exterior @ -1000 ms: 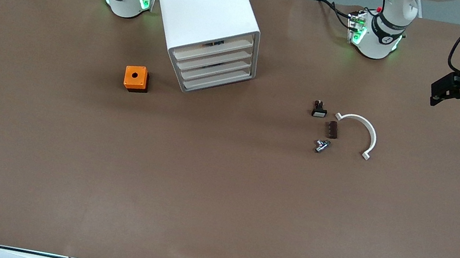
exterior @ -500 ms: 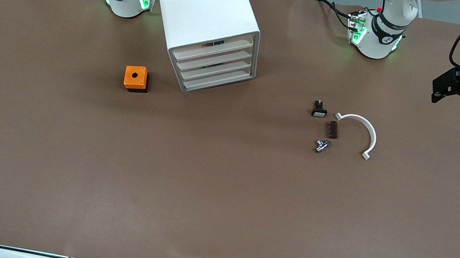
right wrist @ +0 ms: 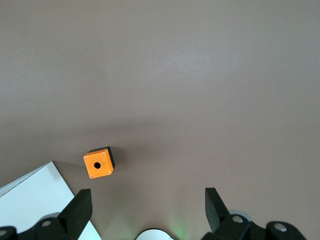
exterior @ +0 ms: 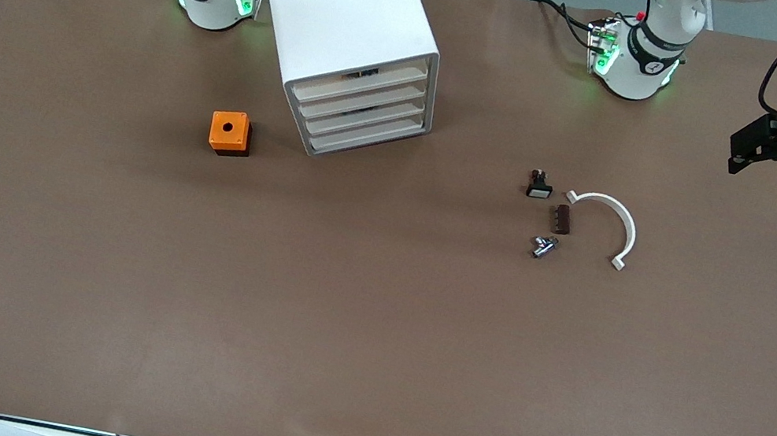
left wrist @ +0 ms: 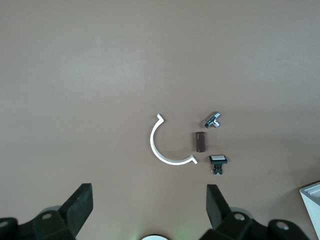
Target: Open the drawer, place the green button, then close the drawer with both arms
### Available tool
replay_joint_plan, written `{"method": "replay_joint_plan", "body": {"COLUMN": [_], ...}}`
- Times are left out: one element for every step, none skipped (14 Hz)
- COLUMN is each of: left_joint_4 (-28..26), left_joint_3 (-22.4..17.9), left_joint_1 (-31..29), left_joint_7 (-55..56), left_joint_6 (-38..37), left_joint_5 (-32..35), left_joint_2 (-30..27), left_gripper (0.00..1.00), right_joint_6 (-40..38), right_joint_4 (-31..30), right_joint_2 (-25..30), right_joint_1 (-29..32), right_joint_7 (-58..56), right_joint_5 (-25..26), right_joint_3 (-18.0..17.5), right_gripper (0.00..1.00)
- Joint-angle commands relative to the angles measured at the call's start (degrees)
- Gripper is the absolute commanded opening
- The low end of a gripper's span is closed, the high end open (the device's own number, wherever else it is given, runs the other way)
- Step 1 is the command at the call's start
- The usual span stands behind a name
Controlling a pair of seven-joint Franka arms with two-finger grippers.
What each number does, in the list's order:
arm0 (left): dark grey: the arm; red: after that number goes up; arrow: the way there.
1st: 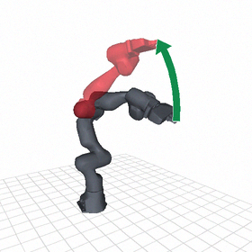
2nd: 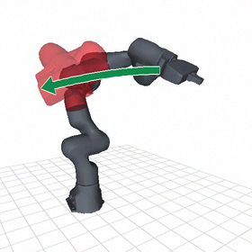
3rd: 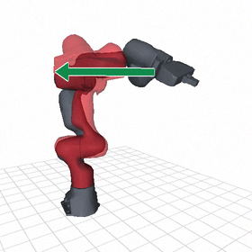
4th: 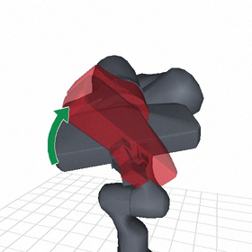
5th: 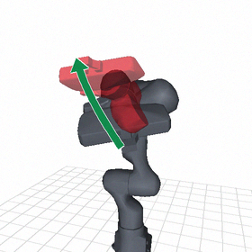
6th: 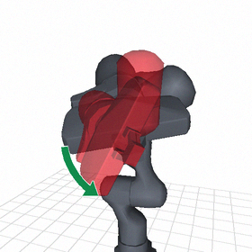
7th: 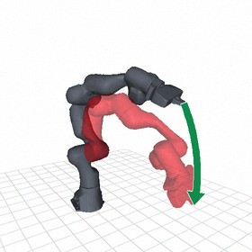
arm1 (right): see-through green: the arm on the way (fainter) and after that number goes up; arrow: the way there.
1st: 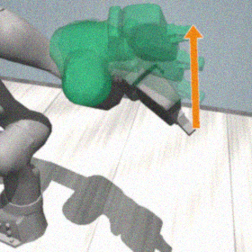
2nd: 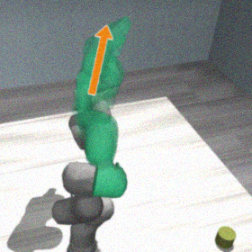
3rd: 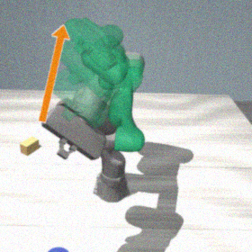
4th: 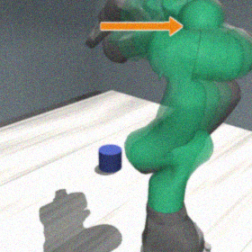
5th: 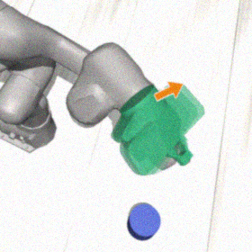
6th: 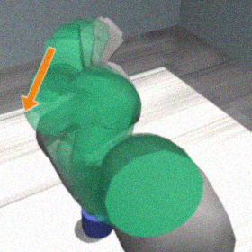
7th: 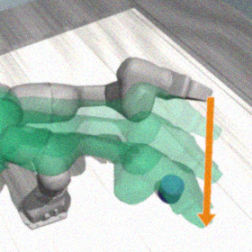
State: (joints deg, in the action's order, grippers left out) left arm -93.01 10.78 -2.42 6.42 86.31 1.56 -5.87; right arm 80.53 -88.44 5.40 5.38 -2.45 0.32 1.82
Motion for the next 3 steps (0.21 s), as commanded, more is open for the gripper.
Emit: {"method": "replay_joint_plan", "body": {"left_joint_4": [1.42, 1.34, 1.25], "left_joint_3": [0.47, 0.47, 0.47], "left_joint_1": [-1.10, -1.01, -1.01], "left_joint_7": [-1.06, -0.54, -0.44], "left_joint_6": [-0.62, -0.62, -0.71], "left_joint_5": [-2.08, -2.08, -2.08], "left_joint_2": [0.59, 0.59, 0.59], "left_gripper": [1.00, 1.00, 1.00], "right_joint_6": [-0.98, -0.99, -0.81], "right_joint_4": [1.34, 1.25, 1.25], "right_joint_2": [-0.65, -0.56, -0.56], "right_joint_1": [1.13, 1.13, 1.04], "right_joint_7": [-0.54, -0.45, -0.45], "right_joint_5": [-1.02, -1.02, -1.02], "right_joint_3": [-0.76, -0.76, -0.76], "right_gripper": [1.00, 1.00, 1.00]}}
